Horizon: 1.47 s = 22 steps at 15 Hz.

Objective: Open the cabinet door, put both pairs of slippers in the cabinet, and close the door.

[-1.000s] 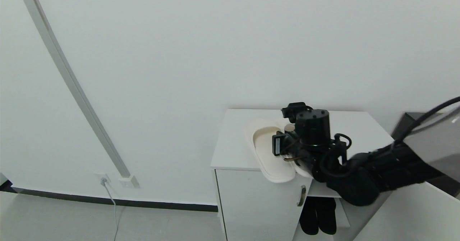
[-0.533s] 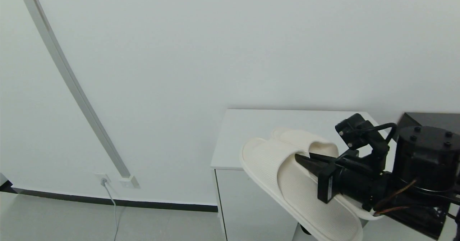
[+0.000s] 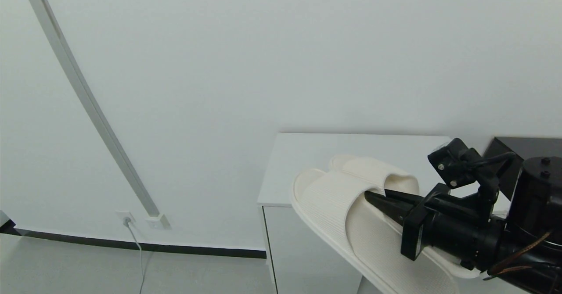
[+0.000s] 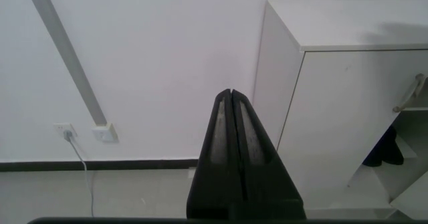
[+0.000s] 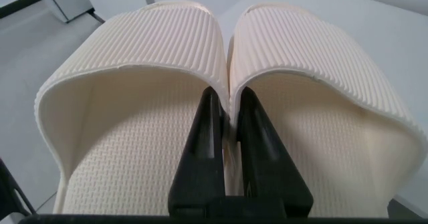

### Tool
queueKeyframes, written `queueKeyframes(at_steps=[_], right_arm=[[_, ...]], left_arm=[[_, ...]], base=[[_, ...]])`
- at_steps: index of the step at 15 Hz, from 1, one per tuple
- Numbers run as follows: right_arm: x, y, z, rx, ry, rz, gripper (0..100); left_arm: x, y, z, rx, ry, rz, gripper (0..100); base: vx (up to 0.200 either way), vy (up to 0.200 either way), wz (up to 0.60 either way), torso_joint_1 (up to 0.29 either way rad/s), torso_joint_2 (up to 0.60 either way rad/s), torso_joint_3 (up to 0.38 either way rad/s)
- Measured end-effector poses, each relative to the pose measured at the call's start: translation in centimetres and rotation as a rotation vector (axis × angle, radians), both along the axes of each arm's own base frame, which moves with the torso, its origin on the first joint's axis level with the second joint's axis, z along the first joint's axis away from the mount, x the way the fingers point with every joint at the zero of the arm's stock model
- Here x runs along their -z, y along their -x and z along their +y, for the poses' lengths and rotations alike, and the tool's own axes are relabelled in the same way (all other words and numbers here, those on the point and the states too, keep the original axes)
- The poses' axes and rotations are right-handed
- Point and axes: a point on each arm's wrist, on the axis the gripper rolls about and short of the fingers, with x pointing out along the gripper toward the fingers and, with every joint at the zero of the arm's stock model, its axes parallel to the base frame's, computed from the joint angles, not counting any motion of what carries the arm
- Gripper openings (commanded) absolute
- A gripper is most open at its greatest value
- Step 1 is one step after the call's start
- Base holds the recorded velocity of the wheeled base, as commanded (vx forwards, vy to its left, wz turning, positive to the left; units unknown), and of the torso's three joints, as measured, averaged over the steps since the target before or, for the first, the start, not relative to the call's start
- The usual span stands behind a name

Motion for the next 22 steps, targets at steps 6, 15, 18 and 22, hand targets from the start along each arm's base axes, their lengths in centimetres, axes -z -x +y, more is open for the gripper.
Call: queueKeyframes(at_steps=[6,15,18,22], right_arm=[[0.3,0.2,0.0,-0.002,0.012,0.009,0],[1.3,0.7,-0.1,-0.017,0.042,0.038,0],[1.6,0.7,-0.1,-0.010,0.049,0.043,0],[1.8,0.6,-0.1,-0.008,0.056,0.048,0]], left_arm=[[0.0,0.0,0.0,0.000,0.004,0.000,0],[0.0,0.0,0.0,-0.001,0.004,0.000,0],[0.0,0.0,0.0,-0.002,0.004,0.000,0],[0.0,0.0,0.0,-0.002,0.004,0.000,0]], base=[[-0.200,0.000,0.00,-0.001,0.00,0.002],[0.000,0.000,0.00,0.000,0.00,0.000],[0.000,0.000,0.00,0.000,0.00,0.000],[0.000,-0.100,0.00,0.004,0.00,0.002]])
